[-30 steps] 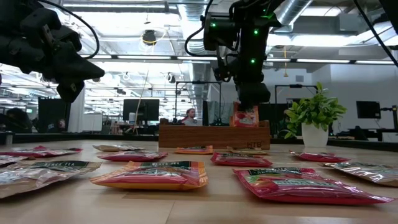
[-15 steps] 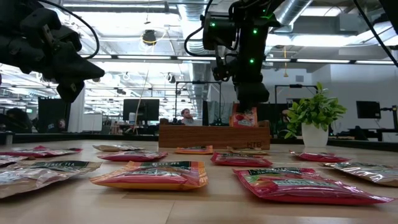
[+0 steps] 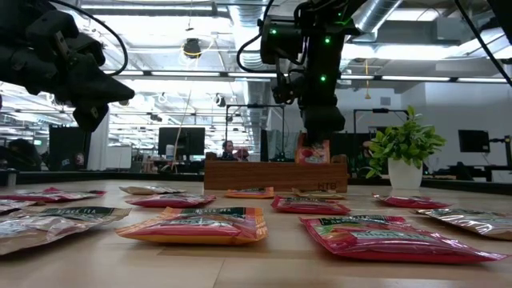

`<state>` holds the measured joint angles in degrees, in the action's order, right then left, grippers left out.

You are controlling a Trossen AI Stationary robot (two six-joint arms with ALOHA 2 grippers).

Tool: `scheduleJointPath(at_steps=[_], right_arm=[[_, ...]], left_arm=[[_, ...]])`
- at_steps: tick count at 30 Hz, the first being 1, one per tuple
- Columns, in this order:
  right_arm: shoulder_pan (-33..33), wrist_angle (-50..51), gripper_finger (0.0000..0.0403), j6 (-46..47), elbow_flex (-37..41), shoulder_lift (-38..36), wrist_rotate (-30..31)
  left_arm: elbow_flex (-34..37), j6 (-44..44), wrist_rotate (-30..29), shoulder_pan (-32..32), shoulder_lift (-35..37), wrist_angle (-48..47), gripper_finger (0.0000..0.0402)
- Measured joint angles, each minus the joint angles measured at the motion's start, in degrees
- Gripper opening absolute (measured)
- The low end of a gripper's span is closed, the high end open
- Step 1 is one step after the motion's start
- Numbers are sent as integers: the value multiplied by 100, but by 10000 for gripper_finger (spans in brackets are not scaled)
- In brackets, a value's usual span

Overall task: Pick & Place Tea
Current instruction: Put the orange tea bag into the right compartment of the wooden organizer, then put the bottom right orange tea bag into the right compartment of the wooden organizer

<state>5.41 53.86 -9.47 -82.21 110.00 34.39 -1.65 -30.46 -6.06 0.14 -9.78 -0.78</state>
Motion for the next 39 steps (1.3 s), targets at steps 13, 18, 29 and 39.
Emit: scheduleJointPath(at_steps=[13,18,29,39], right_arm=[[0,2,119,-7,0,0,25],[-19,153,118,-11,-17,-2,319],[-648,1760,108,-18,-334,-265,16],[-813,1878,108,493,-121,-1331,-3266]], left_arm=[[0,-24,0,0,2,-1,0],[0,-31,0,0,2,0,0],[-2,-46,0,0,1,0,0],[-2,-46,0,0,2,-1,0]])
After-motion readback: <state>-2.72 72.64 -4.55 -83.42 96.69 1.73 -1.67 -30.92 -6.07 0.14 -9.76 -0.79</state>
